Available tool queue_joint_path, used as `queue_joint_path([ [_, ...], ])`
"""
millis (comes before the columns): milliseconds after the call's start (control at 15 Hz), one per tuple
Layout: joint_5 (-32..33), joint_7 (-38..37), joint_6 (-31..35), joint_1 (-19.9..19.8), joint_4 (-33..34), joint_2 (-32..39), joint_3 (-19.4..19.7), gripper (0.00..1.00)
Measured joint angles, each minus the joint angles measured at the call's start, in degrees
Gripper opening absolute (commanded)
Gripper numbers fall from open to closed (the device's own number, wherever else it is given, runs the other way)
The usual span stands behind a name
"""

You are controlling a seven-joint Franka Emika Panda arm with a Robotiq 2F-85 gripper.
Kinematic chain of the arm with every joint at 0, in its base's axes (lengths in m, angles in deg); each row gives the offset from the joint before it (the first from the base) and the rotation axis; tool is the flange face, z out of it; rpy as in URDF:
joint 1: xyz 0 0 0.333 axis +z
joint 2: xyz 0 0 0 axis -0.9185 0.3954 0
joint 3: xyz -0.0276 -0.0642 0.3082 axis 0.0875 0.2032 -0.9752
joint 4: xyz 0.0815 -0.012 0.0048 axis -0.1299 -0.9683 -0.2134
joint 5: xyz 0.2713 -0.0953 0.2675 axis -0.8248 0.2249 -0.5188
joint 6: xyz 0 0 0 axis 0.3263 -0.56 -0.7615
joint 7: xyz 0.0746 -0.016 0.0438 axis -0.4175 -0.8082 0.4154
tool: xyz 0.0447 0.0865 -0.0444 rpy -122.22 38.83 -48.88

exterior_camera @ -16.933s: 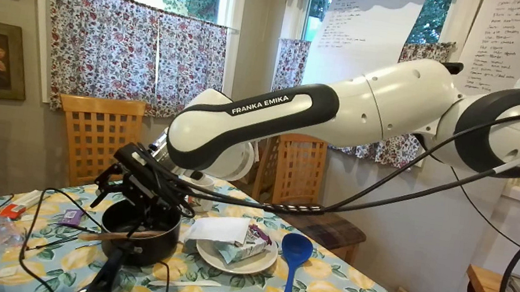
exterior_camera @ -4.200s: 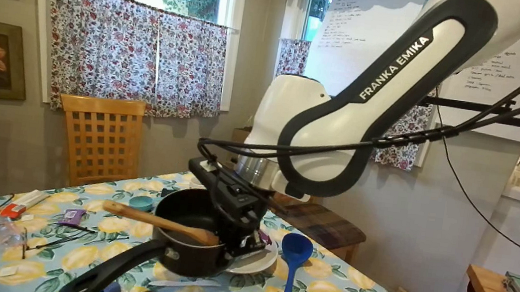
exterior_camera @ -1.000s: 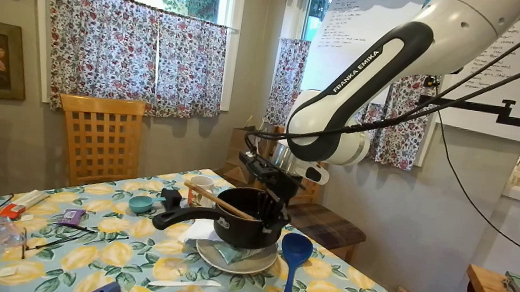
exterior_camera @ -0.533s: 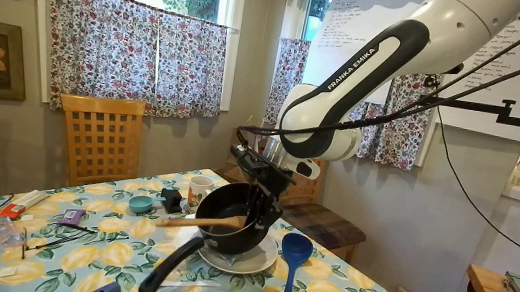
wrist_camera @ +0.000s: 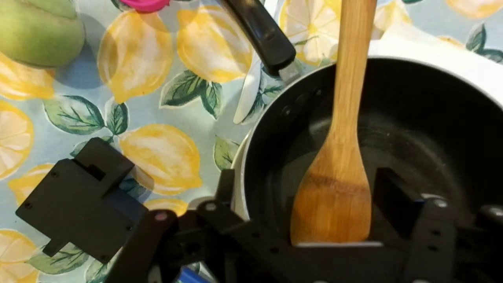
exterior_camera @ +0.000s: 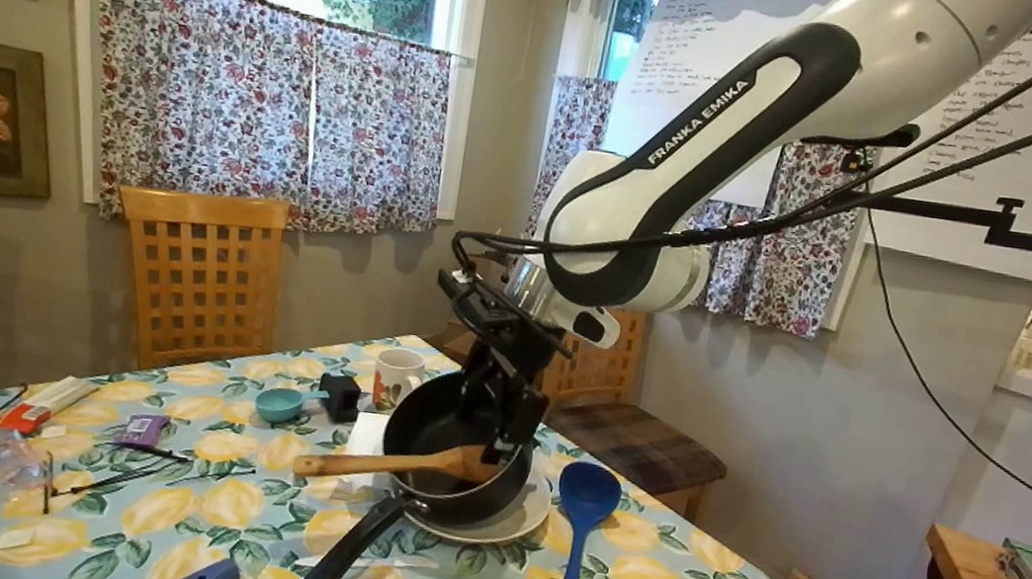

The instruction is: Put the black pot on the ceramic plate on the right

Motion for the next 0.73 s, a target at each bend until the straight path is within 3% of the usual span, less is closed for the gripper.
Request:
queue_joint_path([
  [267,0.0,3.64,2.58,-0.1,1.02,0.05,-2.82,1.0],
  [533,-0.01,12.28,2.98,-1.41,4.48,1.4,-7.52,1.0],
  [733,-0.01,13.88,2.97,-1.68,6.11,2.75,-8.23,1.0],
])
